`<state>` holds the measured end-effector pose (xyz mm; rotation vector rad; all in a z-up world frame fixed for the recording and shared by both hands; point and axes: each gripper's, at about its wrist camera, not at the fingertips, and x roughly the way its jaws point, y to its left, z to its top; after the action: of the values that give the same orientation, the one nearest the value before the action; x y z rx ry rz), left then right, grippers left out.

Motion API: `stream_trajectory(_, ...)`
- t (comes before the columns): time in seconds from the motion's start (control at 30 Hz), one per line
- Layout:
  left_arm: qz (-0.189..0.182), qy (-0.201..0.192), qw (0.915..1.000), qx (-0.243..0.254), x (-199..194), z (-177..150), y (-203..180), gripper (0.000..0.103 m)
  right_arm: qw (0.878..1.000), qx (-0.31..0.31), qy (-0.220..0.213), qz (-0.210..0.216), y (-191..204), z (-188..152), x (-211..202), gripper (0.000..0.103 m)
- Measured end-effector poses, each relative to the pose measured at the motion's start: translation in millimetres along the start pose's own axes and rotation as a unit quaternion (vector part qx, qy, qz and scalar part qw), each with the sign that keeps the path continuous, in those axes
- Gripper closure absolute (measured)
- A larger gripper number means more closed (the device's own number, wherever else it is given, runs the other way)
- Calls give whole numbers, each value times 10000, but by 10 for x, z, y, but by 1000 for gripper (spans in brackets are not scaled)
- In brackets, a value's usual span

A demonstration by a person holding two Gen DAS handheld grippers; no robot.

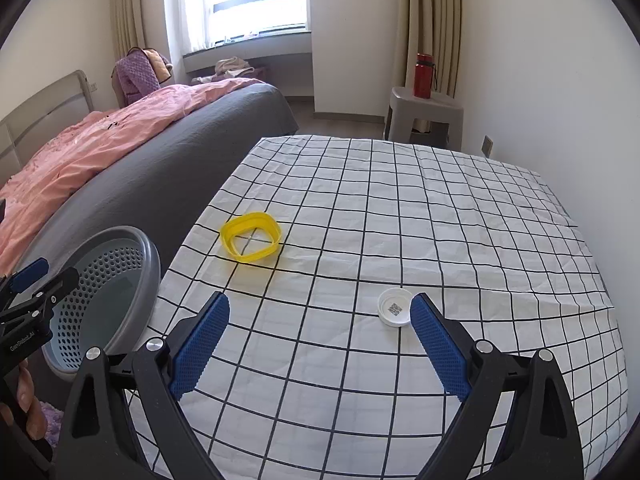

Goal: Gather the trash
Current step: 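Move both tools back toward the yellow lid and white cap, then grasp the white cap with the right gripper while the left gripper grasps the yellow lid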

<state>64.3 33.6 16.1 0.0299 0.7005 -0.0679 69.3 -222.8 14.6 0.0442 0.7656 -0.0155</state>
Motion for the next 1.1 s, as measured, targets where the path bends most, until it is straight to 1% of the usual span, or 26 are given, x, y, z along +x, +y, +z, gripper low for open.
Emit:
stream_trajectory(0.23, -75, 93, 9999, 106, 59, -15, -150, 24, 9998, 97, 143, -123, -244, -26, 143, 13)
stream_trajectory(0.37, -117, 180, 9997, 145, 110, -24, -214, 24, 9990, 233, 301, -222, -446, -21, 340, 13)
stream_trajectory(0.5, -173, 261, 9993, 198, 172, -32, -277, 24, 9974, 313, 602, -241, -616, -39, 631, 13)
stream_trajectory(0.63, -242, 433, 9984, 272, 279, -45, -350, 24, 9953, 341, 877, -214, -700, -61, 908, 13)
stream_trajectory(0.73, -288, 569, 9974, 339, 373, -57, -406, 24, 9942, 356, 998, -197, -718, -57, 1049, 13)
stream_trajectory(0.87, -340, 748, 9959, 373, 493, -58, -453, 24, 9918, 262, 1202, -342, -713, -79, 1190, 13)
stream_trajectory(0.9, -359, 804, 9954, 366, 527, -55, -459, 24, 9911, 241, 1261, -355, -712, -92, 1220, 15)
stream_trajectory(0.93, -374, 856, 9950, 364, 561, -54, -466, 24, 9905, 221, 1307, -367, -713, -107, 1244, 19)
stream_trajectory(0.97, -372, 899, 9946, 369, 596, -51, -481, 24, 9903, 202, 1318, -389, -714, -114, 1258, 19)
stream_trajectory(1.0, -364, 937, 9942, 375, 622, -51, -492, 24, 9908, 189, 1285, -389, -712, -115, 1248, 24)
stream_trajectory(1.03, -351, 964, 9940, 384, 650, -42, -506, 24, 9909, 181, 1273, -387, -712, -107, 1242, 31)
stream_trajectory(1.07, -334, 977, 9939, 398, 674, -32, -518, 24, 9911, 181, 1258, -382, -713, -102, 1235, 35)
stream_trajectory(1.1, -315, 989, 9937, 416, 698, -24, -537, 24, 9914, 202, 1238, -381, -715, -98, 1225, 44)
